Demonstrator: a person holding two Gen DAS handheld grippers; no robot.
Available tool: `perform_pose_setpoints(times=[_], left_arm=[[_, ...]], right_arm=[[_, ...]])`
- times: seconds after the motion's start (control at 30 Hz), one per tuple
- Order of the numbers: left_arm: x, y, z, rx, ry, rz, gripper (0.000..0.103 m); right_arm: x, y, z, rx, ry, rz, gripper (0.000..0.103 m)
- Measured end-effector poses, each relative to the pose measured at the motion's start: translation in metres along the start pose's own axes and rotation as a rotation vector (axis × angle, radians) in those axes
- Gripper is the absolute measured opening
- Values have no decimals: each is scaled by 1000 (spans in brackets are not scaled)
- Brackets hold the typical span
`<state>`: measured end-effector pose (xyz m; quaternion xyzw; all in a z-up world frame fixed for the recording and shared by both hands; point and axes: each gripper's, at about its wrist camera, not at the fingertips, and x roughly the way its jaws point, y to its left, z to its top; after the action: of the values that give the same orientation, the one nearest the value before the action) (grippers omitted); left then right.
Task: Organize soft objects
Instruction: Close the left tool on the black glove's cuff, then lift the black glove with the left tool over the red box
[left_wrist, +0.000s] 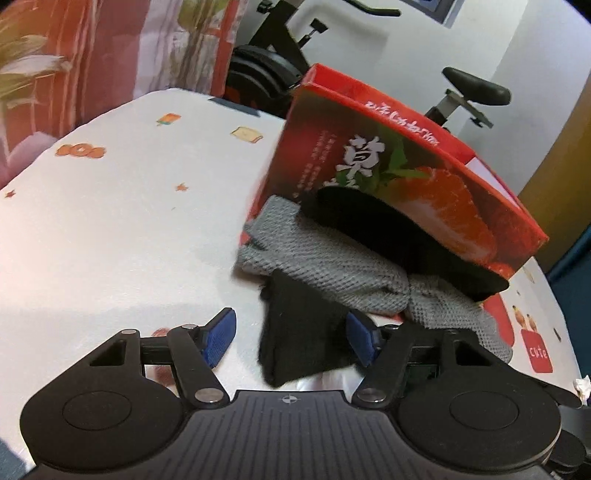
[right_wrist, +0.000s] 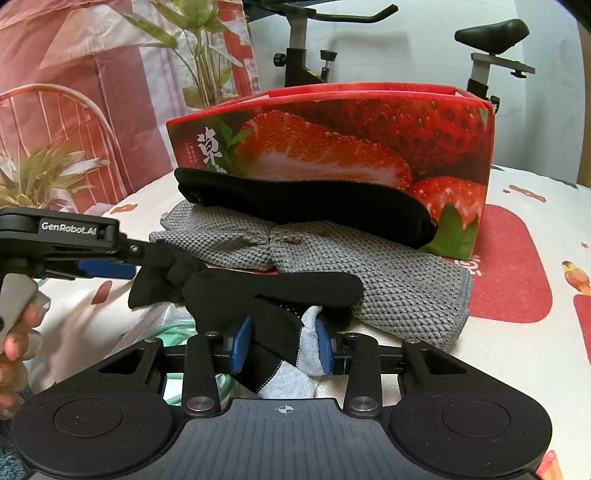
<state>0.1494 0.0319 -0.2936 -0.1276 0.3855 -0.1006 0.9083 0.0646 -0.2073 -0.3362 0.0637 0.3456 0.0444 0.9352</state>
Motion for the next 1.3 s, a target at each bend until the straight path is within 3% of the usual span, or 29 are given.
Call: perform_pose_setpoints(times=[0.13, 0.57, 0.8, 1.13, 1.23, 1.3], left_arm=[[5, -8, 1, 43, -8, -34, 60], [12, 0, -5, 15, -19, -89, 60], [3, -1, -12, 55, -49, -114, 32], [-15, -8, -15, 120, -73, -102, 27], [-19, -8, -15, 121, -79, -112, 26], [-21, -7, -15, 121, -83, -118, 26]], right_arm=[[0, 0, 0, -3, 0, -1, 35], [0, 0, 0, -7, 0, -5, 35], [0, 0, 0, -9, 0, -6, 35], [0, 0, -2, 1, 3, -8, 35], [-2, 1, -2, 5, 11, -7, 27], [-4, 3, -1, -6, 17, -12, 13]])
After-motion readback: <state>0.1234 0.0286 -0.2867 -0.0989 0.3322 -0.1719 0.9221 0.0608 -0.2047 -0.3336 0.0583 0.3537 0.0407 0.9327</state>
